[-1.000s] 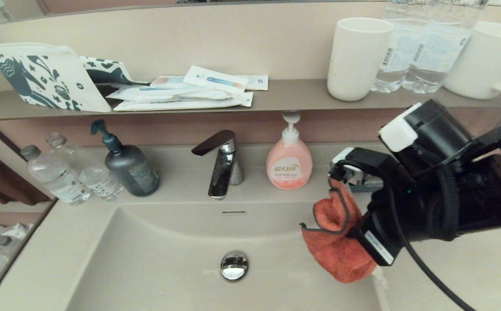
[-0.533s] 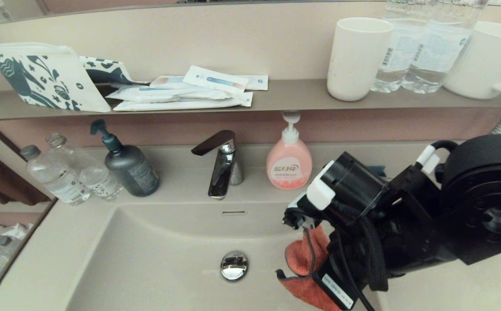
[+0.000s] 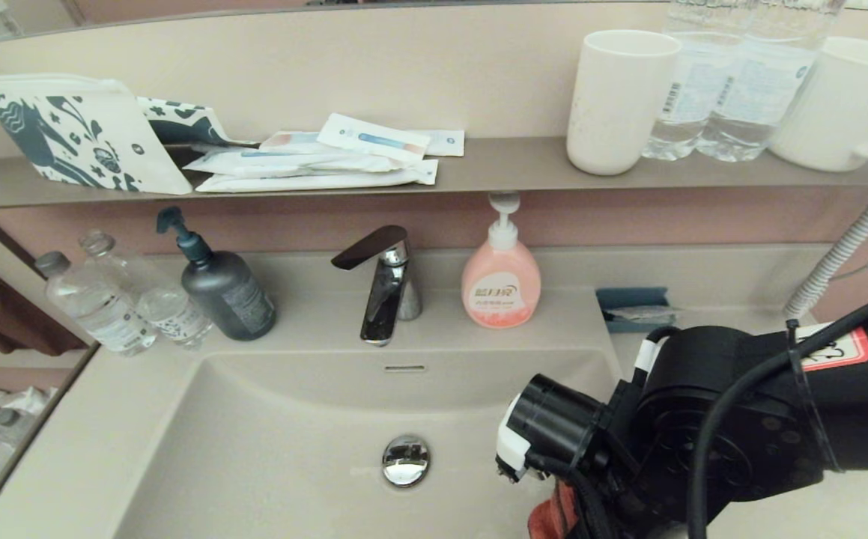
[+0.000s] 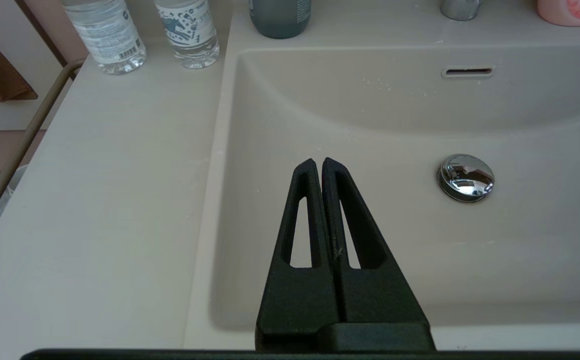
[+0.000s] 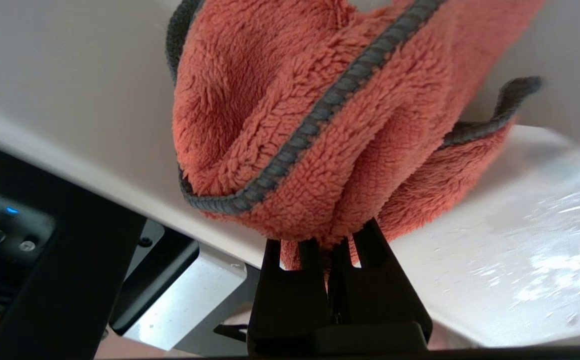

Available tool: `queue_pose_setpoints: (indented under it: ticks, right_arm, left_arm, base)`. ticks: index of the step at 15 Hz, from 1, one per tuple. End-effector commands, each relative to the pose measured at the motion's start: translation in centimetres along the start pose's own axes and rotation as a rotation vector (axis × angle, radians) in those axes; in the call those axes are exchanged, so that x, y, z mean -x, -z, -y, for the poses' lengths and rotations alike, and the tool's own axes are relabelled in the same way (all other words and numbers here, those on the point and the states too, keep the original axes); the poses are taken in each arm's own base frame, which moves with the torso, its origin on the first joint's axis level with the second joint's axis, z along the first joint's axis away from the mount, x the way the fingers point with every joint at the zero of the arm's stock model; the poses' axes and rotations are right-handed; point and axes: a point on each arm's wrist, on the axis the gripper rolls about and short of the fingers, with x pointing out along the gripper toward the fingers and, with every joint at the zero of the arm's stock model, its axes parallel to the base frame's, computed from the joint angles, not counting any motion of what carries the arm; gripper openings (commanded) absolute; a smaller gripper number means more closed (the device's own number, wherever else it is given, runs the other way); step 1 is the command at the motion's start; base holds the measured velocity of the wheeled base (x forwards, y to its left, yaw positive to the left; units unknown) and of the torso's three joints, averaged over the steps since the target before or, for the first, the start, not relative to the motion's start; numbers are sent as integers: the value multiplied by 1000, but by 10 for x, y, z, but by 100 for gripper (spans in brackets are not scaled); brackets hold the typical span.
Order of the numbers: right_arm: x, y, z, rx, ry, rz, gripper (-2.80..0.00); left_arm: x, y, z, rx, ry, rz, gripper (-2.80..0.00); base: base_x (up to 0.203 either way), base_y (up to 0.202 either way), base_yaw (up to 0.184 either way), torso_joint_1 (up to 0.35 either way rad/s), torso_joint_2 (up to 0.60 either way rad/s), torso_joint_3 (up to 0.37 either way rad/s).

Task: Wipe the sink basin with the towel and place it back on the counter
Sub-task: Wipe the sink

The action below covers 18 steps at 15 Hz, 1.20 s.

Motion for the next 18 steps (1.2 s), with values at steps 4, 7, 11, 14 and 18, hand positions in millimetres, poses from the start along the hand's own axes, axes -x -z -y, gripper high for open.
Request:
queue_pose_setpoints:
  ticks: [4,7,11,14,18]
  right_arm:
    - [-51,-9,-17,-5,39,-56,-280]
    - [-65,-10,-25,10,44,-79,-280]
    - [-84,-14,-32,12,42,-70,-280]
    - [-101,-19,-35,-23,66,-53,-280]
    - [-117,-29,-42,-35,62,13,-280]
  left_arm:
    - [0,0,0,0,0,-1,-280]
    - [0,0,0,0,0,-1,-280]
    - [0,0,0,0,0,-1,-280]
    - [0,0,0,0,0,-1,-280]
    - [0,0,0,0,0,0,-280]
  base:
    - [0,0,0,0,0,0]
    - [0,0,0,0,0,0]
    - [0,0,0,0,0,0]
    - [0,0,0,0,0,0]
    - [0,0,0,0,0,0]
